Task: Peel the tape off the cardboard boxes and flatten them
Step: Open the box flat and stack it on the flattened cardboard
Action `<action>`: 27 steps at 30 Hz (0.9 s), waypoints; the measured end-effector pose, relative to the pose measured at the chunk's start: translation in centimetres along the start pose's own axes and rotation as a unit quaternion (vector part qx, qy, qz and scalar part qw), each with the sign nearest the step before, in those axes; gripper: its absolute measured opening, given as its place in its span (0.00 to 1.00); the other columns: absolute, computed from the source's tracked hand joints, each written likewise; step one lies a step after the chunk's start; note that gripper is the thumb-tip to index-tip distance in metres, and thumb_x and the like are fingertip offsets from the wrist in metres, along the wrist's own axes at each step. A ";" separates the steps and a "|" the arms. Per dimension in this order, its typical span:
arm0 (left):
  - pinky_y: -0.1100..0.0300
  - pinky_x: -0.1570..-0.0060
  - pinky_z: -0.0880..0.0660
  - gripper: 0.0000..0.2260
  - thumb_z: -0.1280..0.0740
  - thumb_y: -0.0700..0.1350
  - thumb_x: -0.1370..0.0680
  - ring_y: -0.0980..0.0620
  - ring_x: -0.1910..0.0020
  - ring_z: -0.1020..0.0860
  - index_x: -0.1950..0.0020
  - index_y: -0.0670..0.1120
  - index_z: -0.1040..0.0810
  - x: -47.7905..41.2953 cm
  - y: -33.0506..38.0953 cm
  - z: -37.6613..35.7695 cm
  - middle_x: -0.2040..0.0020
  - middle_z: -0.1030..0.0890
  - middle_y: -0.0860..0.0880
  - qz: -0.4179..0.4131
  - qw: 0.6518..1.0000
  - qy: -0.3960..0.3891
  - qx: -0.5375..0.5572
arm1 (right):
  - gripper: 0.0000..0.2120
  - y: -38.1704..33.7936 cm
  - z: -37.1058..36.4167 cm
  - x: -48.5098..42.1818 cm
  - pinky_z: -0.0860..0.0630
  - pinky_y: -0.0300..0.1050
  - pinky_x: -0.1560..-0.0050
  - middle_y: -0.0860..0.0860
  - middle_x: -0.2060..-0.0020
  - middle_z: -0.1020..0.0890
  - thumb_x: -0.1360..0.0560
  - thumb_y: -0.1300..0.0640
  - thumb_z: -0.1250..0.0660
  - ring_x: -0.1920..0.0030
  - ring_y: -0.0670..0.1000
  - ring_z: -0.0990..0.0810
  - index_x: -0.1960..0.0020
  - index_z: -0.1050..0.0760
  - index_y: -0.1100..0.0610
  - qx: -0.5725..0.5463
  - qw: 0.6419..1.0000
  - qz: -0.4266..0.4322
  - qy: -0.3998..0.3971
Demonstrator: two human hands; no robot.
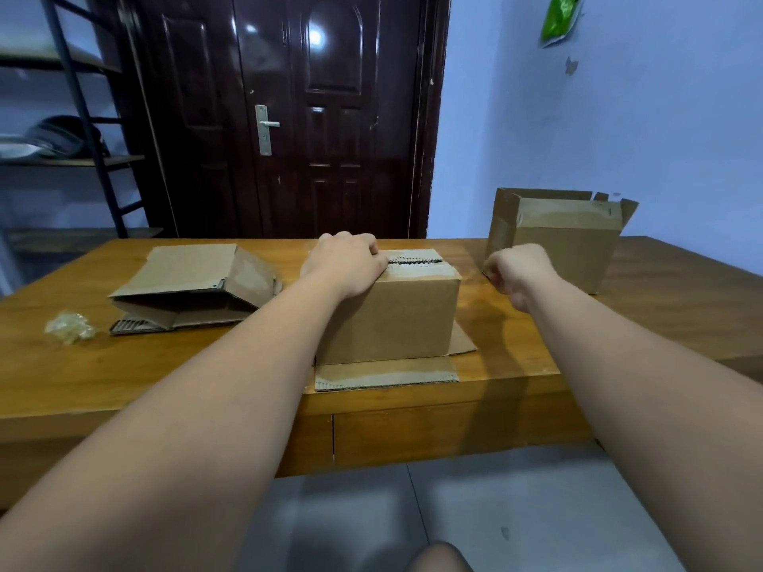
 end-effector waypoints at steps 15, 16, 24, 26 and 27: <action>0.50 0.42 0.31 0.17 0.45 0.58 0.20 0.42 0.42 0.30 0.39 0.52 0.26 0.2 0.0 0.1 0.40 0.24 0.45 -0.003 1.000 -0.002 0.001 | 0.14 -6.1 -8.0 3.7 0.35 0.44 0.66 0.49 0.70 0.27 0.21 0.60 0.48 0.68 0.49 0.32 0.62 0.30 0.53 0.101 0.960 0.249 -0.082; 0.50 0.42 0.31 0.17 0.45 0.58 0.20 0.42 0.43 0.29 0.40 0.52 0.25 0.2 0.1 0.0 0.40 0.23 0.45 -0.004 1.000 0.000 0.002 | 0.13 -6.4 -8.5 4.0 0.36 0.45 0.64 0.49 0.70 0.29 0.21 0.60 0.47 0.67 0.50 0.33 0.63 0.32 0.55 0.106 0.959 0.249 -0.087; 0.50 0.44 0.32 0.17 0.45 0.57 0.20 0.41 0.40 0.30 0.39 0.51 0.25 0.6 0.2 0.5 0.41 0.23 0.44 -0.005 1.000 0.011 0.003 | 0.28 -7.6 -11.6 5.4 0.34 0.47 0.61 0.49 0.71 0.31 0.18 0.41 0.55 0.69 0.50 0.33 0.69 0.37 0.55 0.145 0.957 0.234 -0.091; 0.50 0.44 0.31 0.17 0.46 0.56 0.20 0.42 0.42 0.29 0.39 0.50 0.26 0.6 0.2 0.5 0.42 0.22 0.44 -0.011 1.000 0.013 0.003 | 0.22 -7.2 -12.7 5.0 0.32 0.50 0.56 0.51 0.68 0.30 0.17 0.51 0.53 0.66 0.52 0.32 0.67 0.35 0.57 0.140 0.958 0.227 -0.108; 0.50 0.44 0.30 0.17 0.46 0.55 0.20 0.42 0.44 0.28 0.39 0.49 0.26 0.5 0.1 0.4 0.43 0.22 0.44 -0.013 1.000 0.012 0.001 | 0.18 -6.7 -13.2 4.8 0.30 0.52 0.55 0.52 0.66 0.29 0.18 0.55 0.51 0.64 0.53 0.31 0.64 0.33 0.57 0.138 0.956 0.228 -0.122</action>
Point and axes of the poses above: each hand's wrist, its own x-axis away from the middle knuckle, its own z-axis out of the back of the hand, y = z × x, the point moved 4 cm from there along -x, towards the middle knuckle
